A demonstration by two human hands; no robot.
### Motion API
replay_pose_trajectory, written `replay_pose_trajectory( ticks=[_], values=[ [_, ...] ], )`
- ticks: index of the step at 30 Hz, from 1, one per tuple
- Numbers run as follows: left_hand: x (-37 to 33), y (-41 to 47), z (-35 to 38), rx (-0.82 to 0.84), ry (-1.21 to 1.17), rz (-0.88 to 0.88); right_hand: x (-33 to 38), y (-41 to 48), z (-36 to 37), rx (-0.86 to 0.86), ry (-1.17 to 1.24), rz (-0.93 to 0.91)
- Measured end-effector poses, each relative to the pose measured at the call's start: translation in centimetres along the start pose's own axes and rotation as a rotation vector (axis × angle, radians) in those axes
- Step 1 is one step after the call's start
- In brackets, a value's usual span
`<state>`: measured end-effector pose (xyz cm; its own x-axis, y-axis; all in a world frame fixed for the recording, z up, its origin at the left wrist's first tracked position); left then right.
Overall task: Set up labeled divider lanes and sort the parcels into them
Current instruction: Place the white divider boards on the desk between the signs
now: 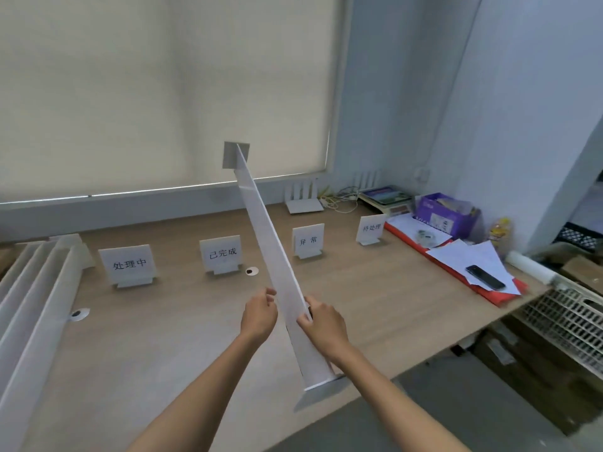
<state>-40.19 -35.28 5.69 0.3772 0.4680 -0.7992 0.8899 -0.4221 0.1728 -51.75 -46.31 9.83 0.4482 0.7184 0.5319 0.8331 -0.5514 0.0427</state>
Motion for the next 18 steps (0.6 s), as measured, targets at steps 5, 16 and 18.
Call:
replay_pose_trajectory(
  ticks=[5,16,18],
  values=[
    [-4.5,1.6,7.9,0.081,0.012,0.045,-7.9,1.9,-4.3,-0.042,0.001,0.071],
    [-12.5,10.9,25.5,0.17,-0.011,0.099,-23.6,12.5,-11.9,-0.103,0.021,0.141],
    [-13.9,13.0,28.4,0.176,-0.031,0.085,-26.3,15.1,-13.2,-0.099,0.017,0.154]
  ],
)
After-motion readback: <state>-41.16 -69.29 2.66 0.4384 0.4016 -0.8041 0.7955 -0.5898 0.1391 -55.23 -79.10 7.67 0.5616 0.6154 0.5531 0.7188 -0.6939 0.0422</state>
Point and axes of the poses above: each hand's wrist, its own y-axis towards the middle knuckle, its own z-axis out of the palm, x = y × z, the point moved 10 cm from there along y, towards the middle knuckle, and after that the axes turned 10 degrees about z, right-handed, at the moved point
